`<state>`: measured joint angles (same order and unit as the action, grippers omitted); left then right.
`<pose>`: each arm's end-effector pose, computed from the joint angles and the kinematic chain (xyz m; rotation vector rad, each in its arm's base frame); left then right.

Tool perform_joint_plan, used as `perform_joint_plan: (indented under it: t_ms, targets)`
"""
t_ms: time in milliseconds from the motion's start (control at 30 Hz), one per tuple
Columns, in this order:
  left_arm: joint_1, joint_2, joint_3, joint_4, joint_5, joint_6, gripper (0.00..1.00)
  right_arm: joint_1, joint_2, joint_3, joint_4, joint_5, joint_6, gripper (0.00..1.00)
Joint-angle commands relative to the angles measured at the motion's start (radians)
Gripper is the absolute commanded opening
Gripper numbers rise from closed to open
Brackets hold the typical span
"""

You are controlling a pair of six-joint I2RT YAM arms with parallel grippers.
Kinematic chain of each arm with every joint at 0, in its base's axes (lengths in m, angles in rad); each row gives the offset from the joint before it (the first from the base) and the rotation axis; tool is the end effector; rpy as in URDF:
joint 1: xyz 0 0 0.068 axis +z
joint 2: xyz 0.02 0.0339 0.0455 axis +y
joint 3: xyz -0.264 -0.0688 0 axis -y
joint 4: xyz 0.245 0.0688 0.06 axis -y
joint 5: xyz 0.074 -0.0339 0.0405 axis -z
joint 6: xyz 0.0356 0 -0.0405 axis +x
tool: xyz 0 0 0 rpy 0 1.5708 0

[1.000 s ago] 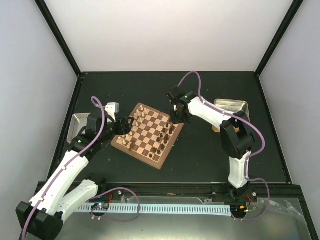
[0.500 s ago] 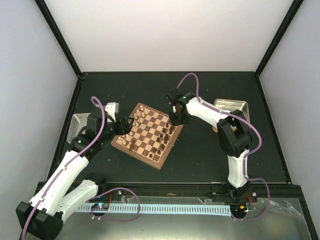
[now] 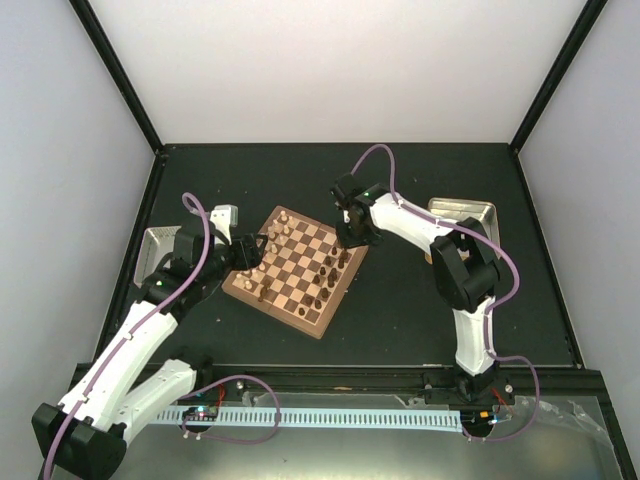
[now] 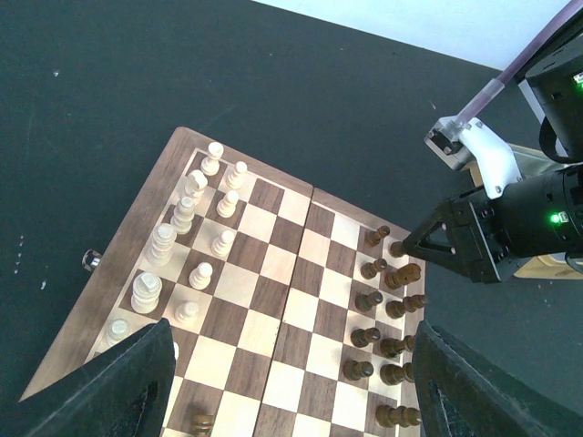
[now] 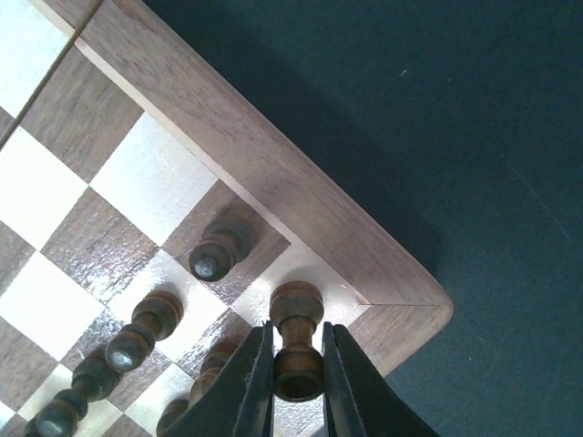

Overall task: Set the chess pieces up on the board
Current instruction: Place the chess piece on the chessboard, then pick up the chess piece from the chessboard.

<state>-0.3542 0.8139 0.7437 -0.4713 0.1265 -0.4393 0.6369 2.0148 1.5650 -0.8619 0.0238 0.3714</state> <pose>0.1682 -0.0670 0.2917 -0.0146 2.1671 -0.5997 0.3287 0.2421 0.1935 -0.3793 2.8745 0.1523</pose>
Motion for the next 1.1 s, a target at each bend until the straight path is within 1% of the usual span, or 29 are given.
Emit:
perform_joint_plan:
  t_ms: [0, 133, 300, 400, 467, 567, 700, 767, 833, 933, 1067]
  targets:
    - [0.007, 0.005, 0.01, 0.008, -0.004, 0.015, 0.73, -0.003, 0.019, 0.027, -0.014, 0.028, -0.006, 0.18]
    - [0.007, 0.007, 0.009, 0.013, -0.002, 0.014, 0.73, -0.003, 0.007, 0.032, -0.019, 0.031, -0.002, 0.21]
    - [0.007, 0.009, 0.008, 0.015, 0.001, 0.014, 0.73, -0.004, 0.002, 0.044, -0.029, 0.039, -0.001, 0.2]
    - [0.007, 0.01, 0.007, 0.016, 0.002, 0.013, 0.73, -0.004, -0.001, 0.045, -0.031, 0.037, -0.002, 0.24]
    - [0.007, 0.011, 0.006, 0.015, 0.002, 0.014, 0.73, -0.004, -0.011, 0.046, -0.027, 0.038, 0.002, 0.25]
    - [0.007, 0.016, 0.006, 0.002, 0.002, 0.014, 0.74, -0.005, -0.051, 0.037, -0.011, 0.055, 0.02, 0.27]
    - [0.007, 0.032, -0.001, -0.048, -0.029, -0.006, 0.73, -0.004, -0.142, -0.006, 0.044, 0.086, 0.055, 0.33]
    - [0.006, 0.049, -0.006, -0.088, -0.04, -0.032, 0.7, -0.004, -0.189, -0.037, 0.076, 0.091, 0.071, 0.36]
    - [0.005, 0.081, -0.005, -0.141, -0.041, -0.059, 0.65, -0.004, -0.228, -0.065, 0.114, 0.076, 0.082, 0.38]
    - [-0.005, 0.135, -0.012, -0.187, -0.037, -0.09, 0.55, -0.004, -0.264, -0.091, 0.155, 0.037, 0.087, 0.38]
    - [-0.042, 0.196, -0.03, -0.204, -0.026, -0.124, 0.44, -0.004, -0.299, -0.128, 0.199, 0.006, 0.093, 0.39]
